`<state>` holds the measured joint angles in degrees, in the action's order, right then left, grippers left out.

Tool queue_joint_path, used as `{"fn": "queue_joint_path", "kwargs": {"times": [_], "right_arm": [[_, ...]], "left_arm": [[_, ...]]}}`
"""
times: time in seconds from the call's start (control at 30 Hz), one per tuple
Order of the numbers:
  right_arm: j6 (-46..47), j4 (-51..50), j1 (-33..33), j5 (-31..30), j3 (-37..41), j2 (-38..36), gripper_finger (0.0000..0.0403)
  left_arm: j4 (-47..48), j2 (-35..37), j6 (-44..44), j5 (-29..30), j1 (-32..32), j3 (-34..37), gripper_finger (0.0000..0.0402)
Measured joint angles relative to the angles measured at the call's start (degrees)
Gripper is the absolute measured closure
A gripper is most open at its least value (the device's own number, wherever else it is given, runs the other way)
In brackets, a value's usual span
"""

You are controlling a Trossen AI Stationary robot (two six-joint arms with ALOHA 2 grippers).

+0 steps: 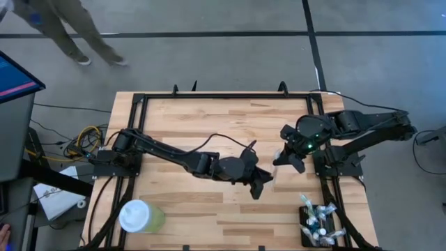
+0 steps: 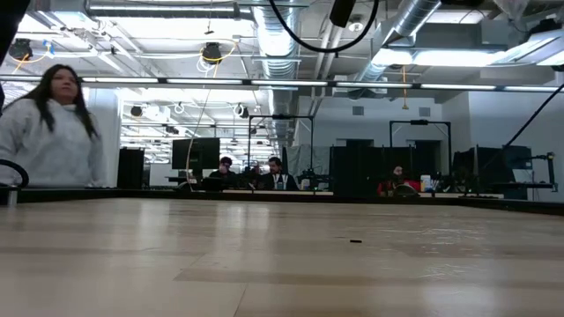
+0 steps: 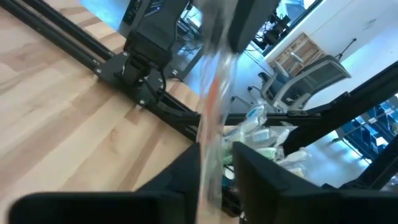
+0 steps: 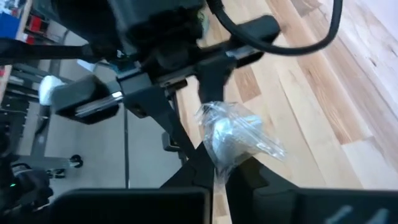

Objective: Pick & Place toothbrushing station
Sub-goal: Put the orange toothbrush into the black organizer

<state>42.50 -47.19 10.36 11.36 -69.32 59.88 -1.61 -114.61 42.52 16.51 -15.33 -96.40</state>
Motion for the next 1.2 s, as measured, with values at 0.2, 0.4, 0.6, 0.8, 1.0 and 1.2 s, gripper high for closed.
{"fn": "queue_joint_path", "kwargs": {"times": [0.2,0.4,0.6,0.8,1.0,1.2], "right_arm": [[-2.94,-4.13,0.03,-0.72,-4.02,-0.02,0.0395],[-6.10,-7.02,0.12,-0.92,-9.44,-0.05,0.0394],[-8.38,-9.12,2.23,-0.96,-13.48,-0.03,0.0397],[-8.49,-9.44,8.40,-1.68,-14.20,-0.03,0.0396],[-3.51,-9.54,18.12,-12.67,-14.20,-1.25,0.0397],[2.89,-8.18,27.70,-17.71,-14.23,-3.92,0.0397]], "left_arm": [[0.09,0.00,1.93,0.00,-0.02,0.00,0.0224],[0.05,0.00,2.88,0.03,-0.09,0.00,0.0148],[0.09,0.00,4.53,0.07,-0.09,0.00,0.0133],[0.09,0.00,6.09,0.11,-0.09,0.00,0.0151],[0.11,0.00,6.26,0.14,-0.11,0.00,0.0181],[0.14,0.00,6.24,0.16,-0.09,0.00,0.0220]]}}
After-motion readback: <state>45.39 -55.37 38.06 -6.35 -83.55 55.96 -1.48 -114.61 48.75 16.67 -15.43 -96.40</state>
